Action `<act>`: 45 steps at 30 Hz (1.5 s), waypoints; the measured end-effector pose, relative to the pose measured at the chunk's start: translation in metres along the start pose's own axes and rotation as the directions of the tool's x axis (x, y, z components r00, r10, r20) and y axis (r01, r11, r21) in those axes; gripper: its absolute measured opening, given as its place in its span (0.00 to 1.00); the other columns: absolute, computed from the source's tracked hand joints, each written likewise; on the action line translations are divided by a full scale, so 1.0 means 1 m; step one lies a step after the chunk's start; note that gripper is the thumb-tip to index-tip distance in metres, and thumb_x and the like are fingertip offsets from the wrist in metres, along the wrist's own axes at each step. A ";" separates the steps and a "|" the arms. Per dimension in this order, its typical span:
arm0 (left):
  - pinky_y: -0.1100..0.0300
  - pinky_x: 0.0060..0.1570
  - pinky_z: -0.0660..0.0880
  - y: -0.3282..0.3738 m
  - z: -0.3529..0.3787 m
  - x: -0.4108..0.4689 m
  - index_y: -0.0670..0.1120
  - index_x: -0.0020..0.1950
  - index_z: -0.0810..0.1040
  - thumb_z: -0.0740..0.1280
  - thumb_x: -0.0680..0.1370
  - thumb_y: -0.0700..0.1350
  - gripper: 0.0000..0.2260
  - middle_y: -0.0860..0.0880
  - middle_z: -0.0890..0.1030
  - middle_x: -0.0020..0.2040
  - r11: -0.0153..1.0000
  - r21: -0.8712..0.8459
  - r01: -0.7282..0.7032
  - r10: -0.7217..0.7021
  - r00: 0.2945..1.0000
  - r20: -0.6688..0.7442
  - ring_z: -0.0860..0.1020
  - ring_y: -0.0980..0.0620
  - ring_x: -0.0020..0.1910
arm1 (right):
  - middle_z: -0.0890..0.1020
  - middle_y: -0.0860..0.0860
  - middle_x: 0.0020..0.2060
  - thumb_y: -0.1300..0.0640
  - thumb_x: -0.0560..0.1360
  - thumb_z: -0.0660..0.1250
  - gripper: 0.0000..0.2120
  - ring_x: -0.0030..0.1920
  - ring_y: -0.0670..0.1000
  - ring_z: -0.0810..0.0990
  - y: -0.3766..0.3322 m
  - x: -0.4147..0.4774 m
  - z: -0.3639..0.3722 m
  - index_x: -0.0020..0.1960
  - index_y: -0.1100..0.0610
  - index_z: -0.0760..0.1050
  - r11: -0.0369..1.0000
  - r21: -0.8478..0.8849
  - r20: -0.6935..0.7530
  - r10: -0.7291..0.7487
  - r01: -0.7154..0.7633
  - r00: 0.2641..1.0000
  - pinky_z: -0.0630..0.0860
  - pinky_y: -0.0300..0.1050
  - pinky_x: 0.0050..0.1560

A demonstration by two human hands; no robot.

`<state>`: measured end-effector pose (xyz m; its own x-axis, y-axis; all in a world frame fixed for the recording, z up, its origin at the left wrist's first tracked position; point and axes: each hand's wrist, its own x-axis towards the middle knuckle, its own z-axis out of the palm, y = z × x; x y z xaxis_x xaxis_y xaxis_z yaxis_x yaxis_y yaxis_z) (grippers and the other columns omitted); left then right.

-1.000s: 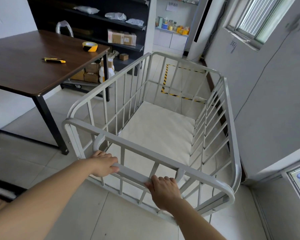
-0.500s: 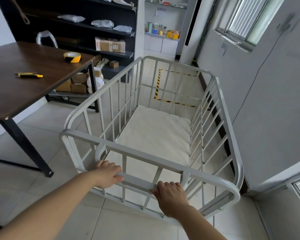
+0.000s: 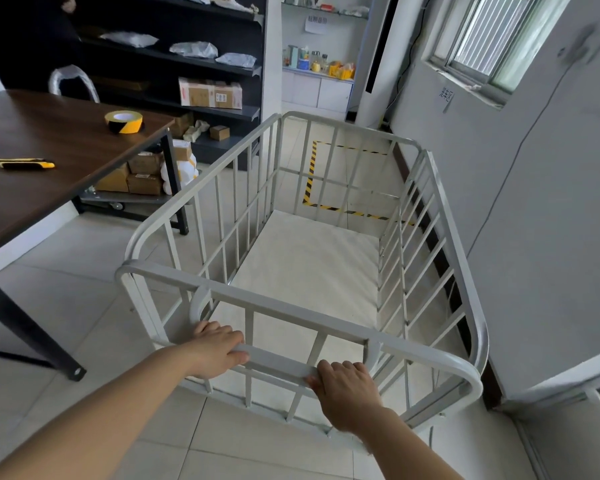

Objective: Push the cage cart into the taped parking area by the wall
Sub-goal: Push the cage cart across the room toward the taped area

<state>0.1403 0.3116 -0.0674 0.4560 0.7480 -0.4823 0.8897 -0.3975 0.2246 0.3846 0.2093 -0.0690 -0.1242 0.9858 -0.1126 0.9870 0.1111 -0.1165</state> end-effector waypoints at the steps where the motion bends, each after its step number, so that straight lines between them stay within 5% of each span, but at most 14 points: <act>1: 0.54 0.65 0.54 -0.001 -0.003 0.005 0.51 0.63 0.68 0.50 0.82 0.57 0.16 0.53 0.67 0.53 1.000 0.000 0.000 0.000 1.000 0.000 0.60 0.53 0.55 | 0.79 0.53 0.49 0.35 0.62 0.21 0.45 0.51 0.56 0.75 0.002 0.005 -0.001 0.56 0.53 0.68 1.000 0.002 -0.002 -0.003 0.003 1.000 0.64 0.50 0.57; 9: 0.54 0.65 0.55 -0.013 -0.034 0.050 0.50 0.62 0.68 0.50 0.82 0.57 0.17 0.49 0.71 0.60 0.999 0.033 0.006 -0.006 1.000 0.004 0.63 0.49 0.63 | 0.79 0.54 0.49 0.35 0.62 0.22 0.44 0.51 0.57 0.75 0.016 0.058 -0.008 0.54 0.53 0.68 1.000 -0.013 0.005 0.000 0.000 1.000 0.64 0.50 0.57; 15: 0.54 0.64 0.55 -0.026 -0.060 0.092 0.49 0.59 0.69 0.50 0.82 0.57 0.16 0.51 0.68 0.52 0.999 0.038 -0.011 0.010 1.000 0.013 0.63 0.50 0.57 | 0.79 0.52 0.47 0.34 0.62 0.21 0.41 0.51 0.56 0.75 0.029 0.104 -0.014 0.51 0.51 0.67 0.999 -0.030 -0.008 0.014 -0.014 1.000 0.64 0.49 0.55; 20: 0.54 0.64 0.55 -0.034 -0.085 0.128 0.48 0.60 0.69 0.49 0.82 0.58 0.17 0.47 0.72 0.60 0.998 0.055 -0.032 0.031 0.999 0.015 0.64 0.47 0.63 | 0.73 0.48 0.41 0.34 0.63 0.21 0.41 0.49 0.54 0.75 0.040 0.142 -0.023 0.50 0.51 0.67 0.999 -0.044 -0.013 0.008 -0.009 1.000 0.64 0.48 0.55; 28: 0.52 0.66 0.55 -0.046 -0.122 0.183 0.48 0.64 0.68 0.48 0.82 0.58 0.19 0.46 0.72 0.62 0.996 0.074 -0.054 0.054 0.999 0.005 0.64 0.45 0.65 | 0.79 0.50 0.47 0.34 0.63 0.23 0.35 0.51 0.54 0.75 0.060 0.206 -0.033 0.46 0.50 0.62 1.000 -0.007 0.003 0.019 -0.019 1.000 0.63 0.48 0.57; 34: 0.53 0.65 0.56 -0.058 -0.148 0.227 0.48 0.62 0.69 0.49 0.82 0.58 0.18 0.47 0.72 0.60 0.995 0.078 -0.061 0.061 0.998 -0.001 0.64 0.46 0.64 | 0.76 0.49 0.44 0.34 0.70 0.31 0.30 0.51 0.54 0.75 0.075 0.252 -0.041 0.47 0.50 0.64 0.999 -0.040 0.030 0.015 -0.014 0.999 0.65 0.48 0.58; 40: 0.55 0.63 0.55 -0.068 -0.176 0.272 0.52 0.53 0.65 0.49 0.82 0.57 0.10 0.50 0.68 0.52 0.997 0.063 -0.053 0.053 0.999 0.004 0.65 0.47 0.62 | 0.74 0.48 0.42 0.32 0.65 0.24 0.35 0.50 0.54 0.74 0.095 0.301 -0.047 0.46 0.50 0.62 1.000 -0.013 0.020 0.022 -0.021 1.000 0.64 0.48 0.55; 45: 0.54 0.65 0.55 -0.072 -0.204 0.313 0.49 0.62 0.69 0.51 0.82 0.57 0.17 0.48 0.72 0.59 0.996 0.082 -0.035 0.036 0.999 -0.016 0.64 0.47 0.63 | 0.79 0.51 0.47 0.33 0.67 0.27 0.32 0.50 0.55 0.75 0.115 0.349 -0.050 0.45 0.50 0.62 0.999 0.013 0.019 0.033 -0.033 0.999 0.64 0.49 0.55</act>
<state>0.2234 0.6827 -0.0614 0.4882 0.7414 -0.4605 0.8683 -0.4658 0.1706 0.4594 0.5721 -0.0727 -0.0936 0.9864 -0.1351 0.9891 0.0766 -0.1260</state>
